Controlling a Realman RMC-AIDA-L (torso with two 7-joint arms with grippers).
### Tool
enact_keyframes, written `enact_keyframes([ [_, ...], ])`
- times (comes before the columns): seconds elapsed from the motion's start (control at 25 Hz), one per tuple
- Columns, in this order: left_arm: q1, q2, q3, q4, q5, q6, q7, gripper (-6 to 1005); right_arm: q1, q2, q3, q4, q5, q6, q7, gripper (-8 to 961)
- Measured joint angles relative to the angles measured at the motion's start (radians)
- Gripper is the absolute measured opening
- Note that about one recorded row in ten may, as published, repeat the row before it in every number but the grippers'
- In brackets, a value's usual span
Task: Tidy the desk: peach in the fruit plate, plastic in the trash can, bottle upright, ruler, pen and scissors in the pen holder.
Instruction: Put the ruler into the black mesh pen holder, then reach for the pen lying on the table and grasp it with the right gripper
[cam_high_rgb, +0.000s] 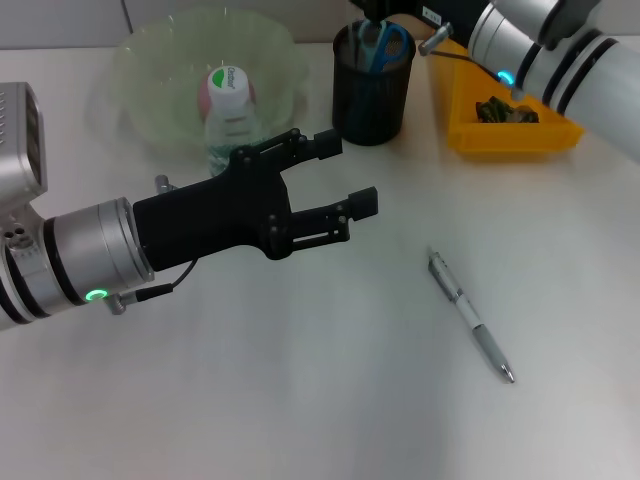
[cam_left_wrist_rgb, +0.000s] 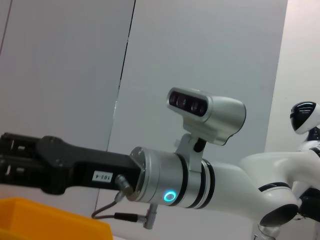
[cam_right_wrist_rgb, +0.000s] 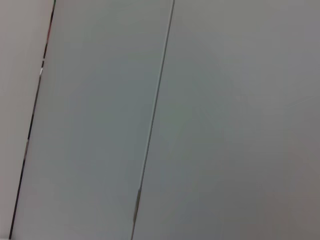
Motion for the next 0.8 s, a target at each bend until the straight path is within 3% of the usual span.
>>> enact_keyframes([
  [0.24,0.007,0.002,-0.006,0.002,0.000,0.004,0.000,831,-0.120,-0.004,-0.021,-0.140,-0.006,-0.040,0.088,596],
  [0.44,0.012,0.001,-0.006,0.005,0.000,0.009,0.001,831,-0.307,-0.012,-0.057,-0.365,-0.083,-0.070,0.203,595],
  [0.52,0.013,0.001,-0.007,0.008,0.001,0.009,0.004,831,-0.362,-0.013,-0.011,-0.431,-0.197,-0.124,0.303,595],
  [0.8,0.007,0.000,0.000,0.010,0.001,0.012,0.010,831,-0.444,-0.011,0.185,-0.523,-0.459,-0.317,0.563,595],
])
